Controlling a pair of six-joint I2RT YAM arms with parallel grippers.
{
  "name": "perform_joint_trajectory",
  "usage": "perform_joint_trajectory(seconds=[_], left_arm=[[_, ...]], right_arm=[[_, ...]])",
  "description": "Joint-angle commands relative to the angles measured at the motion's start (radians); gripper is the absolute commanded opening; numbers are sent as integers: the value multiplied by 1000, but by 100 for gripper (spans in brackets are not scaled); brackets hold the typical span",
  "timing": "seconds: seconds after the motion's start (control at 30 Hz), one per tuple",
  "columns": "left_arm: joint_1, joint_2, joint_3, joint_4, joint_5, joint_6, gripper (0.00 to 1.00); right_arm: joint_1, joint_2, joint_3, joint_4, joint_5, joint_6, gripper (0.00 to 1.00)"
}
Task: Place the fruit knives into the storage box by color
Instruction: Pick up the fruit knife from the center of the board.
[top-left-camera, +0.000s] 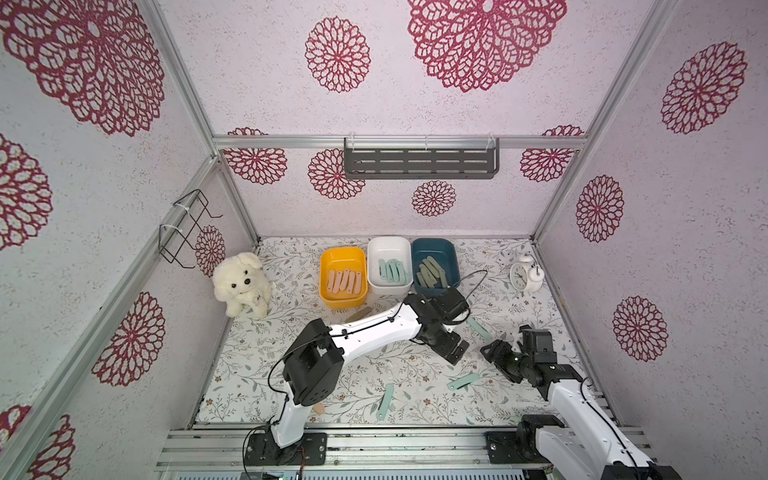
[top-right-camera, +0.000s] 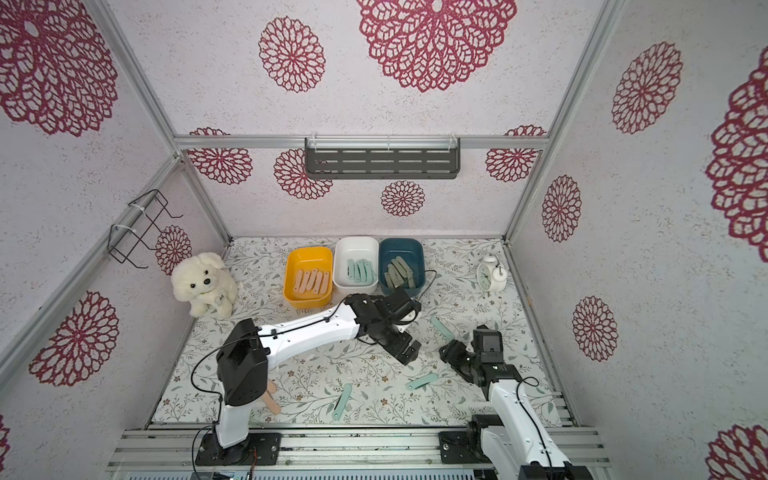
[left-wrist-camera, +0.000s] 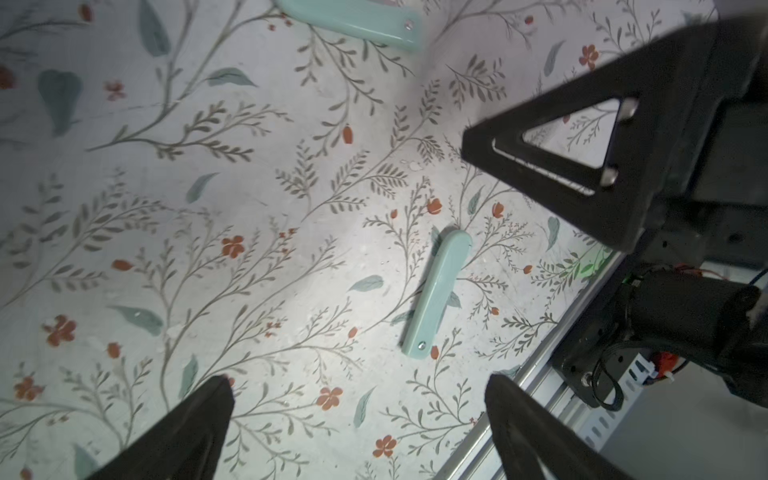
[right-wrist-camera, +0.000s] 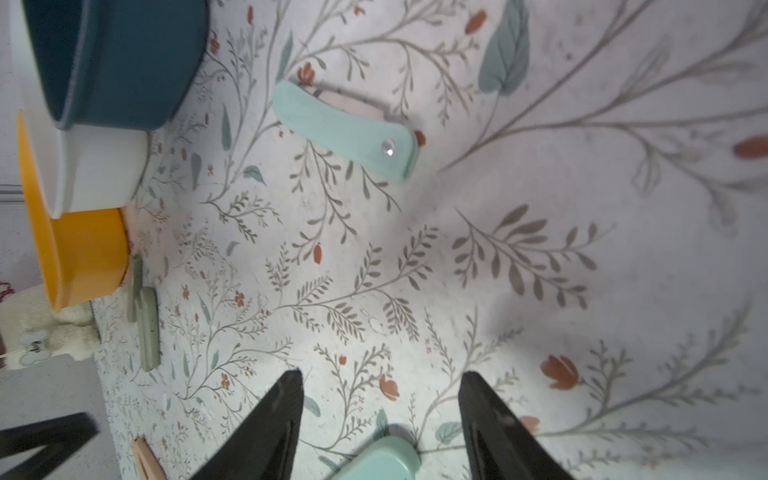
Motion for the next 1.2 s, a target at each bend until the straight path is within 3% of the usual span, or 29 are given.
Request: perform_joint_trajectory(seconds=[0.0, 0.23, 0.47, 0.6, 0.9, 1.17], left_arm=[[-60, 82, 96, -119, -75, 86, 100], [-149, 232, 263, -173, -215, 61, 90], [-164, 262, 267, -113, -233, 39, 81], [-182, 331, 339, -135, -320, 21, 73], [-214, 392, 418, -145, -266, 4, 64], [-239, 384, 436, -152, -249, -7, 67]], right_arm=[[-98, 9, 39, 77, -122, -79, 62], [-160, 7, 24, 96, -155, -125, 62], [-164, -5, -6, 117, -184, -122, 62], [-165, -9, -15, 125, -180, -126, 62], [-168, -10, -15, 127, -182, -129, 62], [-169, -7, -19, 133, -185, -131, 61]])
